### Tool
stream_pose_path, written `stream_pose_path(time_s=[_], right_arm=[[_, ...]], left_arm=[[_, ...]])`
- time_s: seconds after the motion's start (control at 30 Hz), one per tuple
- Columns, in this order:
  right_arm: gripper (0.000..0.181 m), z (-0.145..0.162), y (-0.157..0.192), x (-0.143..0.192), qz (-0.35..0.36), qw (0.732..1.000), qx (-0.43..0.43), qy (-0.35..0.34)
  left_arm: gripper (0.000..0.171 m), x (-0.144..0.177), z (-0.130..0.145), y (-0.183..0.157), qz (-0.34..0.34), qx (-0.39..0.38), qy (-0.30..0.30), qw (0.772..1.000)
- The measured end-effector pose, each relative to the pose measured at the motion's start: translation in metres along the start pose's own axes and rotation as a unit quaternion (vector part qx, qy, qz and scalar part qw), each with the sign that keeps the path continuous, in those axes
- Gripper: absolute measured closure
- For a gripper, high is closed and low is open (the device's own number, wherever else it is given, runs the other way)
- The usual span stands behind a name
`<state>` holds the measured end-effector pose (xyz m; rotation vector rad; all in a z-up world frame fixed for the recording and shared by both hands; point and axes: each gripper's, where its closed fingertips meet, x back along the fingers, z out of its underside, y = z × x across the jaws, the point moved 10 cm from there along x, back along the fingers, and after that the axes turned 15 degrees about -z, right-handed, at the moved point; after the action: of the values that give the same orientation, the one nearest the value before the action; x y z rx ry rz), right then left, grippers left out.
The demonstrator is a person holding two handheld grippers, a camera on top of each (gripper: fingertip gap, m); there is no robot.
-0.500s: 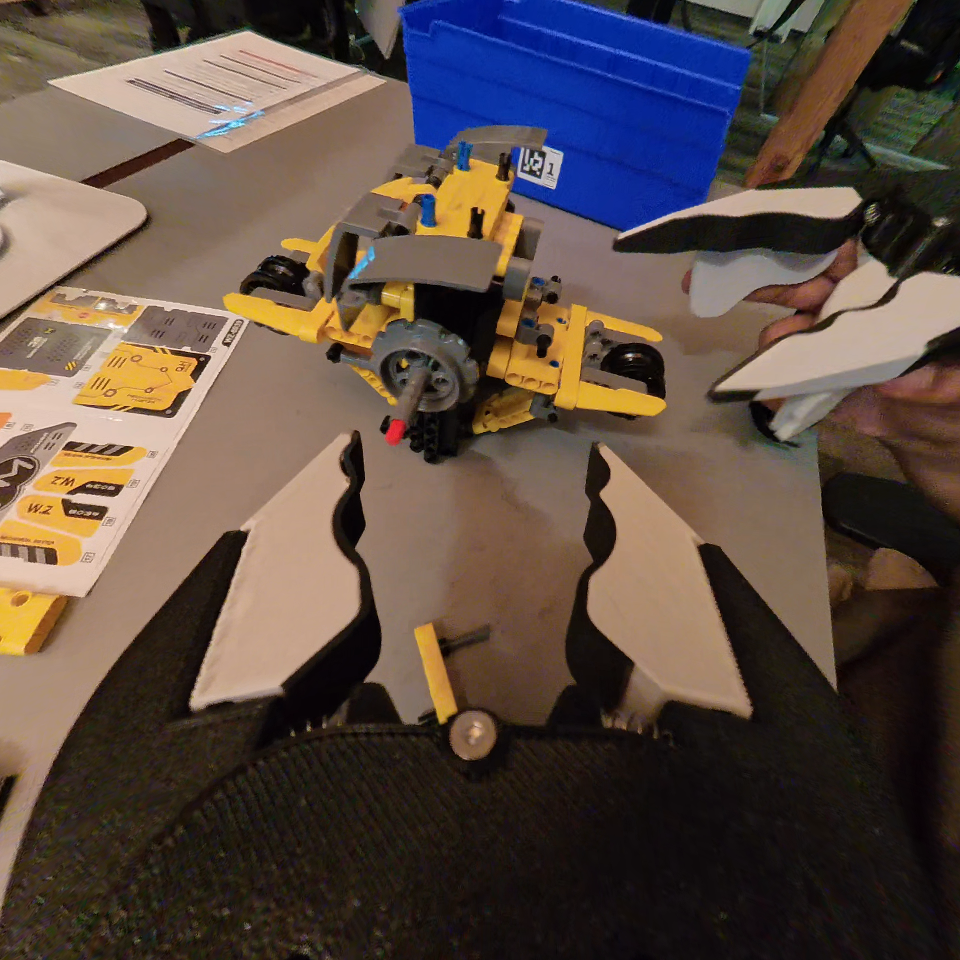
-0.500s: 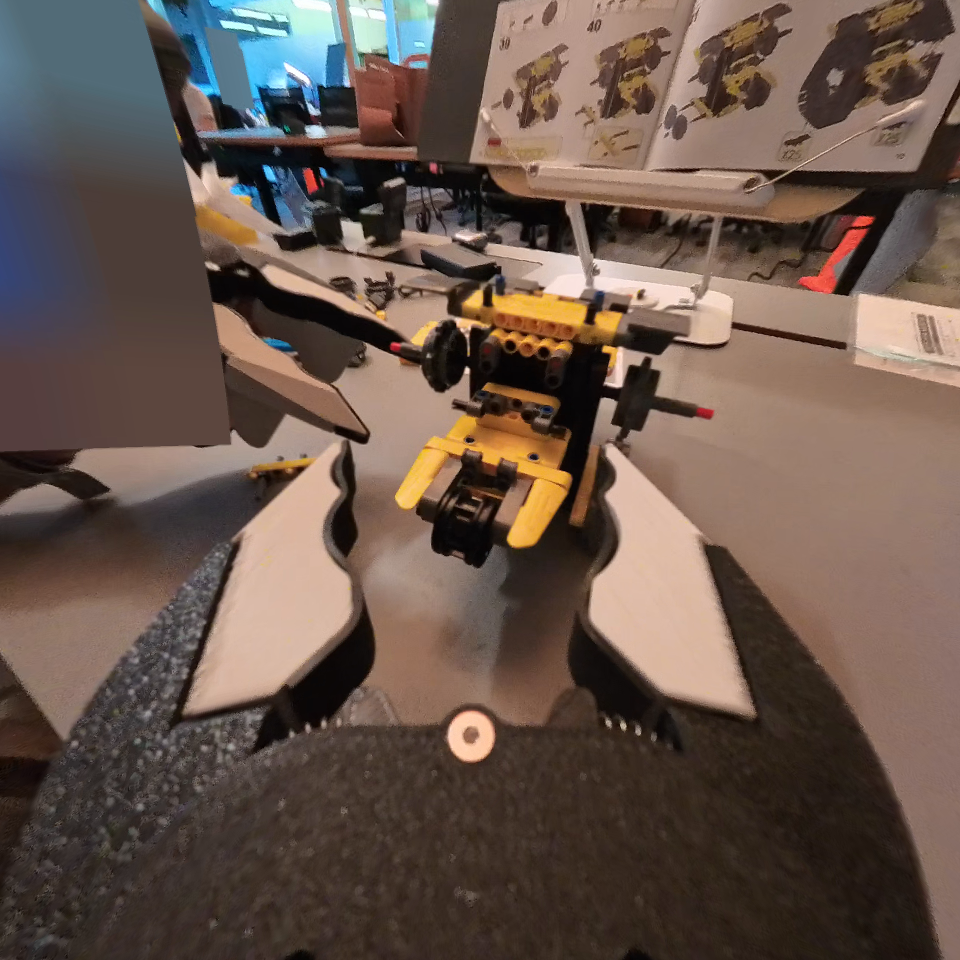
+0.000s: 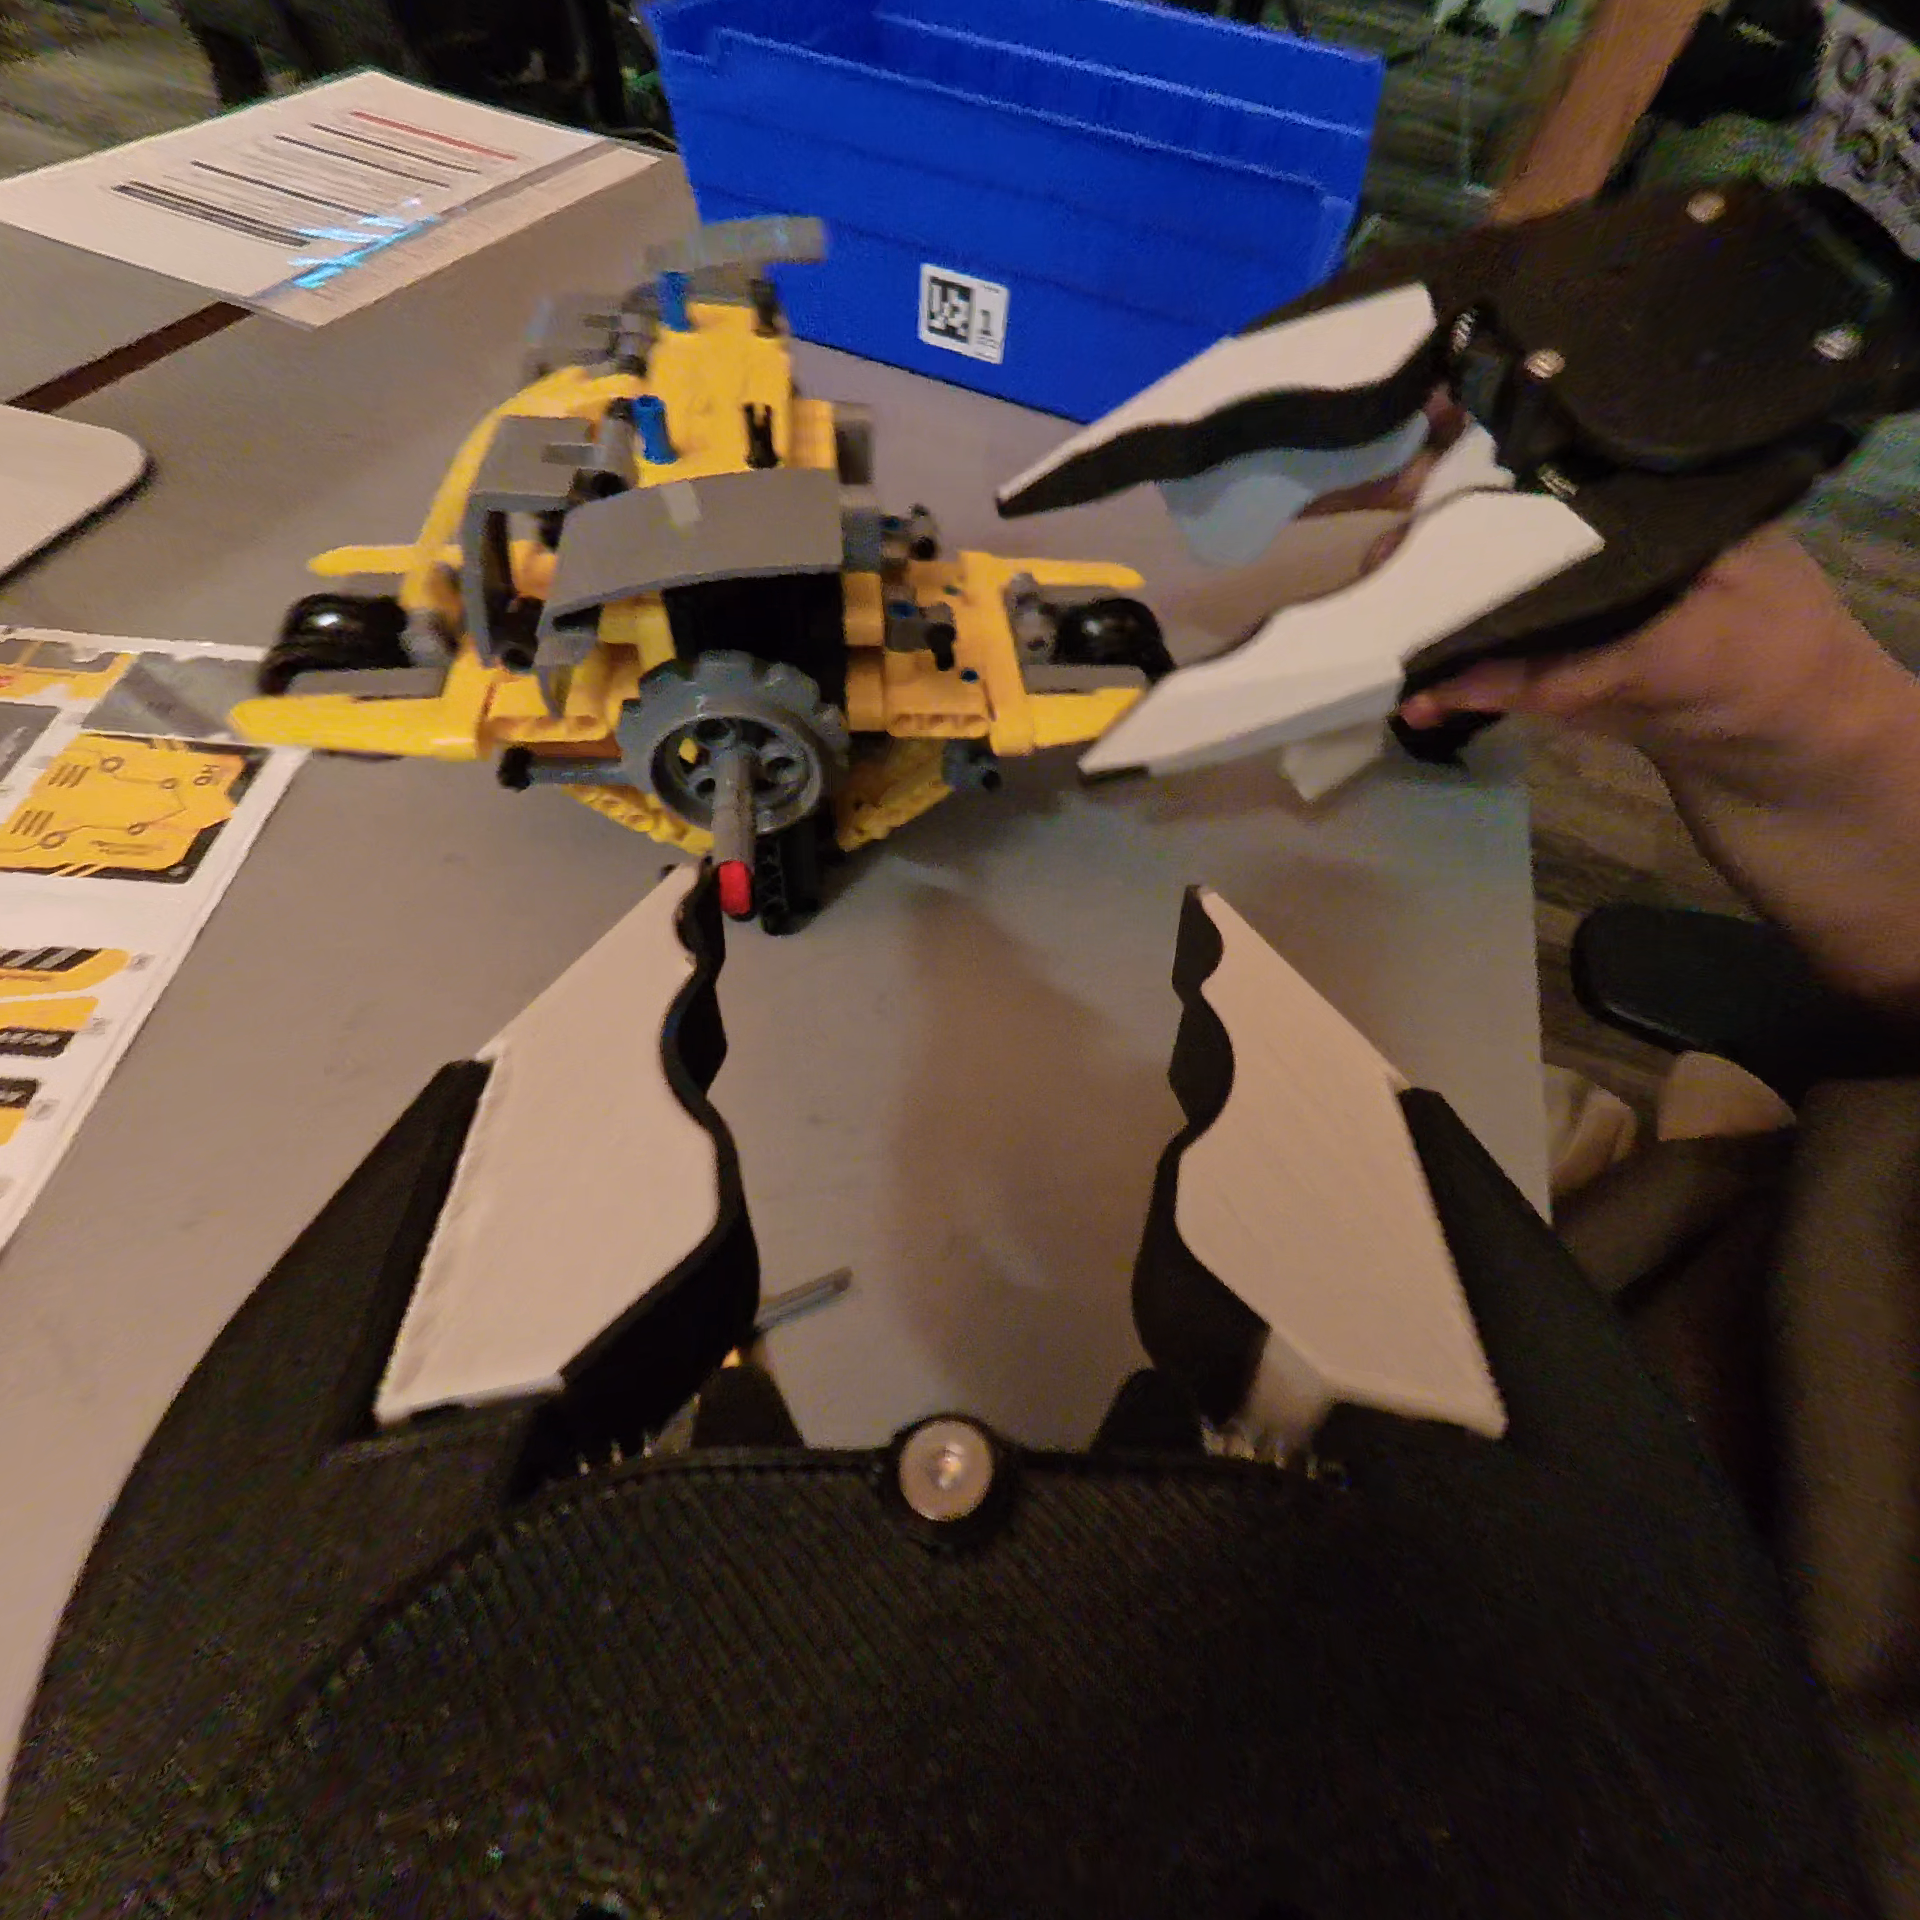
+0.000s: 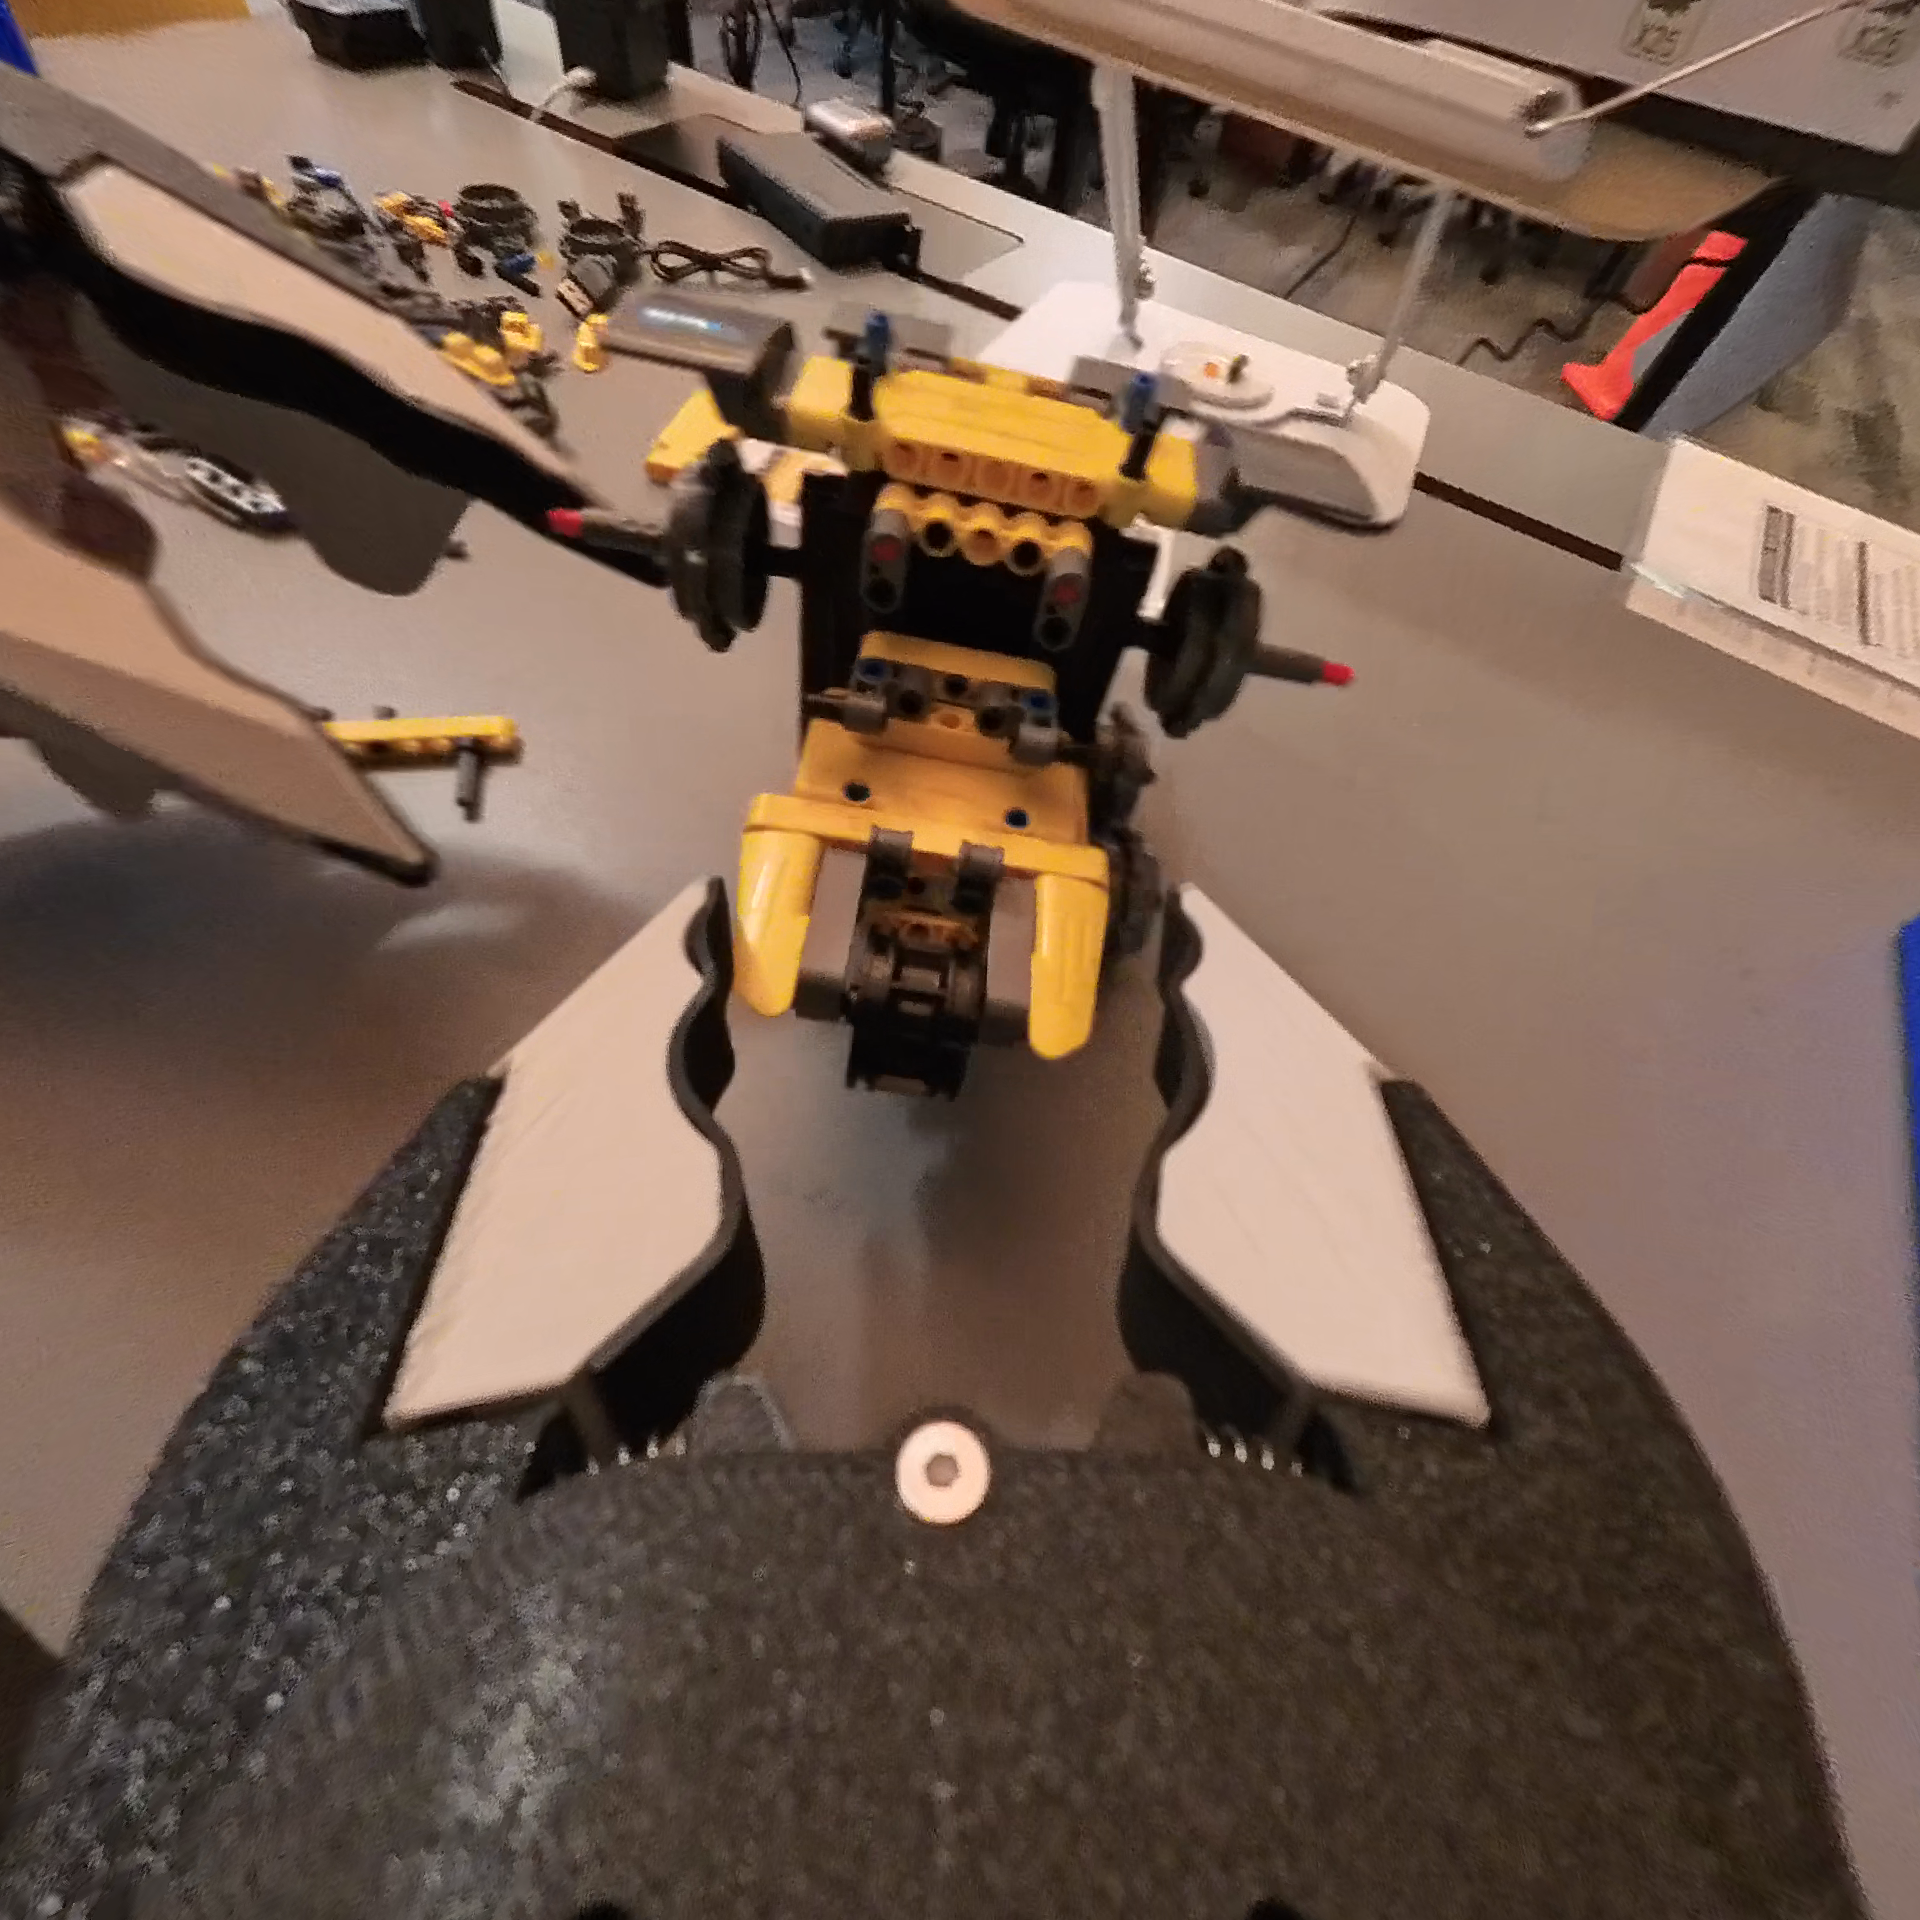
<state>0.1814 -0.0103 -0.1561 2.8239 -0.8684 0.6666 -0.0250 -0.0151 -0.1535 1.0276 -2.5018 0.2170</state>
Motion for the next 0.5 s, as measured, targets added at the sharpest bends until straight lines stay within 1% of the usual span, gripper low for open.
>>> stream_pose_path(time_s=[0.1,0.27,0.4,0.5], right_arm=[[0.099,0.001,-0.017,0.008,0.031,0.999,0.013,0.016],[0.104,0.004,-0.052,0.009,0.074,0.997,0.009,0.024],[0.107,0.004,-0.08,-0.002,0.094,0.995,0.0,0.017],[0.107,0.005,-0.09,-0.009,0.088,0.996,-0.013,0.018]], left_arm=[[0.088,-0.002,0.001,-0.01,0.028,-0.025,0.013,0.999],[0.091,0.0,0.011,-0.02,0.028,-0.067,0.045,0.996],[0.091,0.009,0.02,-0.02,0.011,-0.079,0.071,0.994],[0.092,0.02,0.027,-0.014,-0.014,-0.074,0.087,0.993]])
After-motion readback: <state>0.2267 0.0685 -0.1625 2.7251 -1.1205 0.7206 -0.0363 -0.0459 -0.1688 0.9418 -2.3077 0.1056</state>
